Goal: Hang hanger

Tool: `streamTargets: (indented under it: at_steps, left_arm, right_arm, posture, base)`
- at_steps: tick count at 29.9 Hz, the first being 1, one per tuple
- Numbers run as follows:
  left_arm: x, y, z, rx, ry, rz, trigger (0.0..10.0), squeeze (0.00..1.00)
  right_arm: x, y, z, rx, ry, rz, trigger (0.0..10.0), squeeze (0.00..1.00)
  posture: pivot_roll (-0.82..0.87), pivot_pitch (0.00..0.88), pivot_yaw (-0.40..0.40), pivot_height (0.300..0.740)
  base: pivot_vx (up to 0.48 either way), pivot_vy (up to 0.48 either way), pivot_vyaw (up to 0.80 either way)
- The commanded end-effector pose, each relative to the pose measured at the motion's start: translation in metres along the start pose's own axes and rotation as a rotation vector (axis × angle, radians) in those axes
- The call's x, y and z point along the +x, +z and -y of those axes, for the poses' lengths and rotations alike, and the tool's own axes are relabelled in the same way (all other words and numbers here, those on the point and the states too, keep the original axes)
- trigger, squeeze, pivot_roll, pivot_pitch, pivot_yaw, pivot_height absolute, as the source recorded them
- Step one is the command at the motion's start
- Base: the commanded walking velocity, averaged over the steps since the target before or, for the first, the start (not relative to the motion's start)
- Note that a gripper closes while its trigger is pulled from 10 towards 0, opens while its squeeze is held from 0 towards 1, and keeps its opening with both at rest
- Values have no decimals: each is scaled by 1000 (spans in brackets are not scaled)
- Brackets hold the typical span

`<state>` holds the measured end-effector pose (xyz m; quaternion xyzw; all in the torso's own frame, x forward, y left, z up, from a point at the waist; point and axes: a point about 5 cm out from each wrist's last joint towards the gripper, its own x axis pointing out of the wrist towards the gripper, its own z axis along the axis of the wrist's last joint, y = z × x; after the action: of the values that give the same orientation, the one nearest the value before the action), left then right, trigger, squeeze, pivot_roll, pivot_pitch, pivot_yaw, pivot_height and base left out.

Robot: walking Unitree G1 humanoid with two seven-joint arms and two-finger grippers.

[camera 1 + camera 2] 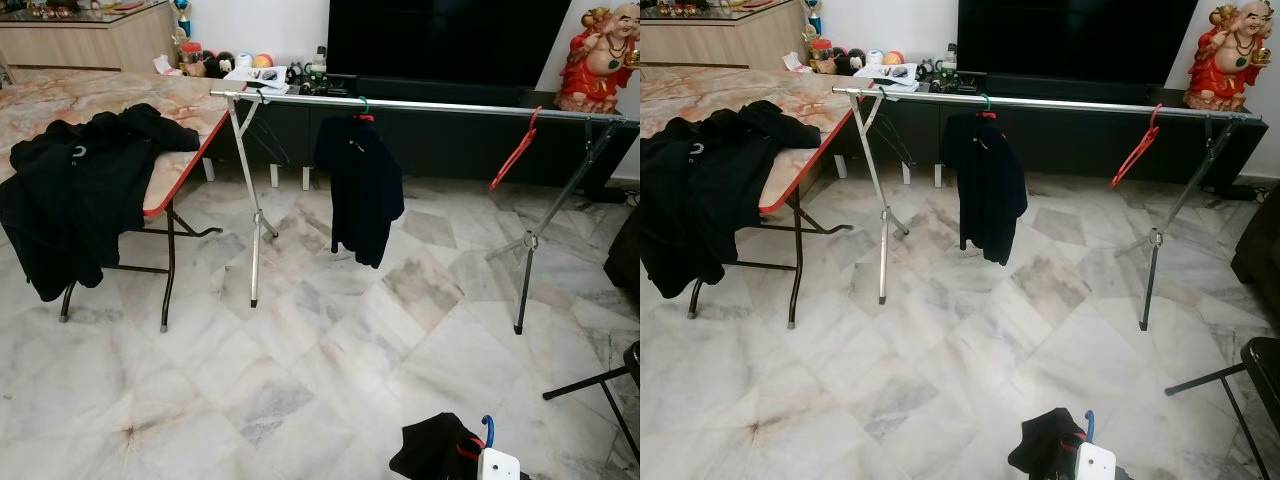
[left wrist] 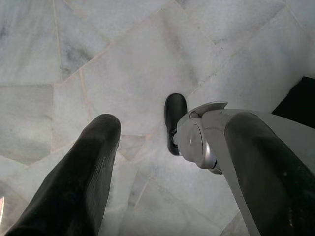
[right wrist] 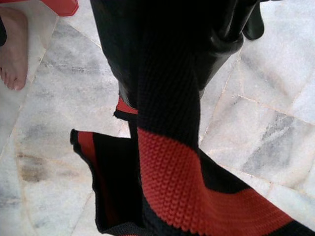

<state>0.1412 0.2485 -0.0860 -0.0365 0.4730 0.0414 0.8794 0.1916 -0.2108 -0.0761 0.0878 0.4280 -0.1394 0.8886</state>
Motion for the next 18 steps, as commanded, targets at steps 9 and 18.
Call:
streamTargets:
  at_steps: [9,18]
  left_arm:
    - [1,113,19,296,-93,446,10000,0]
    - [-8,137,43,574,-251,545,10000,0]
  right_arm:
    - [5,51,-17,-64,66,162,10000,0]
    - [5,61,-32,-265,227,165,10000,0]
  posture:
    - [93,55,-24,740]
    - [92,59,-30,740]
  base:
    - [0,0,0]
    - [0,0,0]
